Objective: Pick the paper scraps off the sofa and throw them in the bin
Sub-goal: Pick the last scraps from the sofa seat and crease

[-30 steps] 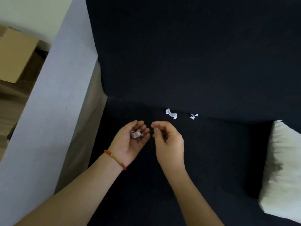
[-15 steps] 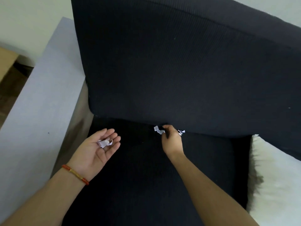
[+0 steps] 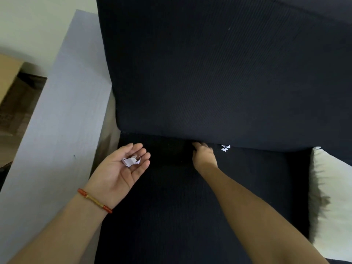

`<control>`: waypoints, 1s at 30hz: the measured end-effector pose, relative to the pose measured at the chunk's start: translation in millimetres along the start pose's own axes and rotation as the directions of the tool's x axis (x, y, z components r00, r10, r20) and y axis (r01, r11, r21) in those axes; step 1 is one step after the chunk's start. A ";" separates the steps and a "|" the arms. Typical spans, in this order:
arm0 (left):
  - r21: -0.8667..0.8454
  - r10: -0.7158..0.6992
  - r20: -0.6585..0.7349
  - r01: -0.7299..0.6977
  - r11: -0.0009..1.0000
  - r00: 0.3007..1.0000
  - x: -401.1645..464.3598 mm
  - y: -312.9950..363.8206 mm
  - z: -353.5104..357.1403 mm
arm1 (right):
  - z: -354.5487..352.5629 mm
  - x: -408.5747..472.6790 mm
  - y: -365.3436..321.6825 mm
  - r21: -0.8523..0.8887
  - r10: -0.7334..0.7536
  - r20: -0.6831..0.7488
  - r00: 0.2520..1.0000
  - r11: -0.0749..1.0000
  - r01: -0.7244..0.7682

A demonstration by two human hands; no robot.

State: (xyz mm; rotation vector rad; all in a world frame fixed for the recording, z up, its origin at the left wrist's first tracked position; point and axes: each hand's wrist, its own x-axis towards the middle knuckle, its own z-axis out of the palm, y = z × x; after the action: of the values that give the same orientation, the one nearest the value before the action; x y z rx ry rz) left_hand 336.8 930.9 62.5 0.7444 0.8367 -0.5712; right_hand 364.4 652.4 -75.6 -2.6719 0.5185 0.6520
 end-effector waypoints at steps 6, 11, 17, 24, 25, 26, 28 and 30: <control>-0.013 -0.035 -0.018 0.035 0.999 0.999 -4.6 -4.8 -1.0 | 0.5 -13.3 3.4 0.127 0.031 -0.103 0.994 0.992 -0.018; -0.029 -0.053 -0.048 0.051 0.998 0.997 -5.7 -18.6 5.1 | -3.9 -40.6 14.1 0.432 0.150 -0.109 0.983 0.898 -0.089; -0.080 -0.058 -0.128 0.048 0.996 0.990 -5.9 -54.3 17.7 | -31.1 -100.8 -2.8 0.769 0.202 -0.128 0.971 0.638 -0.031; -0.166 -0.111 -0.105 0.092 0.982 0.988 -5.6 -98.2 45.3 | -60.7 -168.7 -48.6 0.892 -0.023 -0.163 0.986 0.424 0.157; -0.181 -0.100 -0.077 0.084 0.980 0.992 -5.4 -100.2 48.0 | -60.0 -172.6 -51.6 0.892 -0.056 -0.160 0.986 0.419 0.168; -0.191 -0.092 -0.048 0.081 0.978 0.995 -5.8 -101.6 50.2 | -58.4 -175.5 -53.2 0.889 -0.083 -0.160 0.984 0.421 0.181; -0.212 -0.082 0.007 0.082 0.974 0.997 -7.8 -102.1 53.8 | -54.9 -179.4 -55.0 0.864 -0.125 -0.188 0.974 0.450 0.224; -0.213 -0.072 0.031 0.077 0.974 0.997 -10.0 -100.8 58.3 | -53.4 -182.8 -54.8 0.813 -0.170 -0.247 0.954 0.499 0.300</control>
State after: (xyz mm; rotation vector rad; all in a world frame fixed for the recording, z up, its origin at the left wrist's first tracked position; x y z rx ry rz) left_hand 286.3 825.6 61.2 0.5102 0.8918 -0.5451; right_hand 255.9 727.3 72.4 -1.7708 0.3488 0.0545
